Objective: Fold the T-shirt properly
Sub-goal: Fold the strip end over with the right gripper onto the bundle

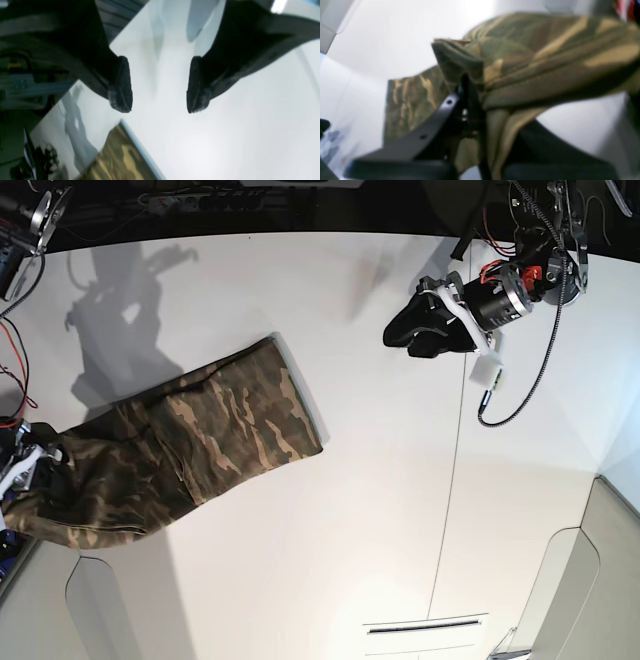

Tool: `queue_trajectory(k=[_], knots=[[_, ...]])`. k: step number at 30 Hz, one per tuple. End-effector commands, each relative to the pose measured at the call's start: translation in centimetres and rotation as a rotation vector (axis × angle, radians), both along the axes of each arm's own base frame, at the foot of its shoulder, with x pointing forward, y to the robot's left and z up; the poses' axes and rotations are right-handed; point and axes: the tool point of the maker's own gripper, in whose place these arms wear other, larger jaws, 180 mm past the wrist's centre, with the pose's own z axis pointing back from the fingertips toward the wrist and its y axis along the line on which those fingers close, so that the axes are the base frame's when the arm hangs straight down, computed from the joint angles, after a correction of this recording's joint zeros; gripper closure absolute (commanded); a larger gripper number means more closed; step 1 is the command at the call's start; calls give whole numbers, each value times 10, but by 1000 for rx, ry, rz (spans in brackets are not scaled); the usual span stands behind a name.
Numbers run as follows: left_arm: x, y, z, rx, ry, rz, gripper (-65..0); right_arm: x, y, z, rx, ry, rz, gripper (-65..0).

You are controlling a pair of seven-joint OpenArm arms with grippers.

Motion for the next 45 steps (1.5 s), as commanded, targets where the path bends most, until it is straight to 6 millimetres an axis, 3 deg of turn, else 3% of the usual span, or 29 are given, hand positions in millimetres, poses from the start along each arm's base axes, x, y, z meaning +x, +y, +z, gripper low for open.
queue_trajectory(k=[1, 5, 10, 15, 19, 24, 29, 34, 38, 42, 45], knots=[[3, -5, 9, -14, -39, -17, -376, 12, 7, 21, -20, -63, 33, 0], [-2, -19, 5, -8, -27, -63, -376, 18, 58, 2, -94, -3, 173, 0], [-2, -21, 3, 2, -28, -71, -376, 8, 133, -38, -168, 83, 337, 0], [1, -21, 6, -8, -47, -56, -376, -11, 203, -67, -253, 142, 472, -191], [1, -20, 6, -8, -48, -55, -376, -23, 242, -83, -376, 130, 554, -247], [1, -20, 6, -8, -49, -55, -376, -32, 276, -89, -437, 76, 593, -253], [2, -22, 9, -26, -56, -56, -366, -33, 287, -86, -417, 63, 592, -253], [6, -26, 23, -24, -109, -83, -126, -19, 277, -76, -408, 46, 548, -252], [10, -34, 52, -11, -204, -111, -103, 2, 264, -58, -383, 15, 485, -243], [11, -42, 82, 2, -302, -141, -103, 26, 246, -32, -325, -23, 404, -102], [8, -51, 88, -6, -322, -169, -103, 44, 226, -14, -303, -56, 327, 0]])
